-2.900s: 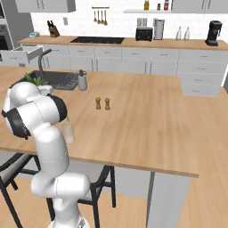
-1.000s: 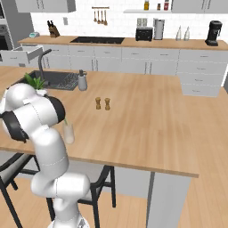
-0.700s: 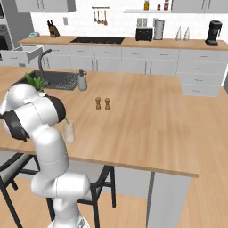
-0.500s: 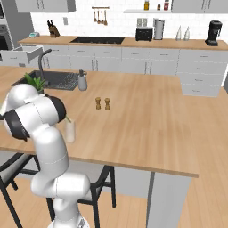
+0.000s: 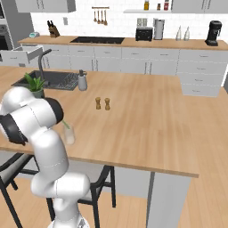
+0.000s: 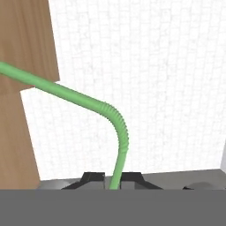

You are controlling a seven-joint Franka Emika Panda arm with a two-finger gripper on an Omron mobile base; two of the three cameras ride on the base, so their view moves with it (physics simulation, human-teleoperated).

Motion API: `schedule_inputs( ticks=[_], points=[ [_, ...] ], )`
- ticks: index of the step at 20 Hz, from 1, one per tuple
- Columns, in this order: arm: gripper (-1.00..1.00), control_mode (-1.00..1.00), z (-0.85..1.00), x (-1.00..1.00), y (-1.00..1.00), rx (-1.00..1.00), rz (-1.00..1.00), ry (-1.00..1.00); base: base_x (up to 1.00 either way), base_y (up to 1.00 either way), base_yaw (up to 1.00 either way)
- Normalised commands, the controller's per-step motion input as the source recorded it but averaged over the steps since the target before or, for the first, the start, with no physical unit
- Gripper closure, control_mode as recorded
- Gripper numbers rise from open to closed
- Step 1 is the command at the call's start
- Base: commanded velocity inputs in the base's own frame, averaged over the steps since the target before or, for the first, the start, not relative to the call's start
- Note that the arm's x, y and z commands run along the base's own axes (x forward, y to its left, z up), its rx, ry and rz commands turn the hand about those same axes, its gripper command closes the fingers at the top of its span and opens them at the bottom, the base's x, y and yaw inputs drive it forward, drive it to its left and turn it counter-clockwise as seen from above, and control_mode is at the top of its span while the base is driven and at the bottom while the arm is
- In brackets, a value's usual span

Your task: Take a straw from the drawer in front and place it inside the glass cup on the dining counter.

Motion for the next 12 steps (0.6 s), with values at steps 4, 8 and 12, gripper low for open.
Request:
schedule_inputs(
  ticks=[4,8,12],
  points=[
    [1.00,-1.00,0.11,-0.24,0.00,0.00,0.00,-0.01,0.00,0.00,0.00],
    [1.00,-1.00,0.06,0.01,0.00,0.00,0.00,-0.02,0.00,0.00,0.00],
    [1.00,-1.00,0.00,0.17,0.00,0.00,0.00,-0.01,0.00,0.00,0.00]
  ],
)
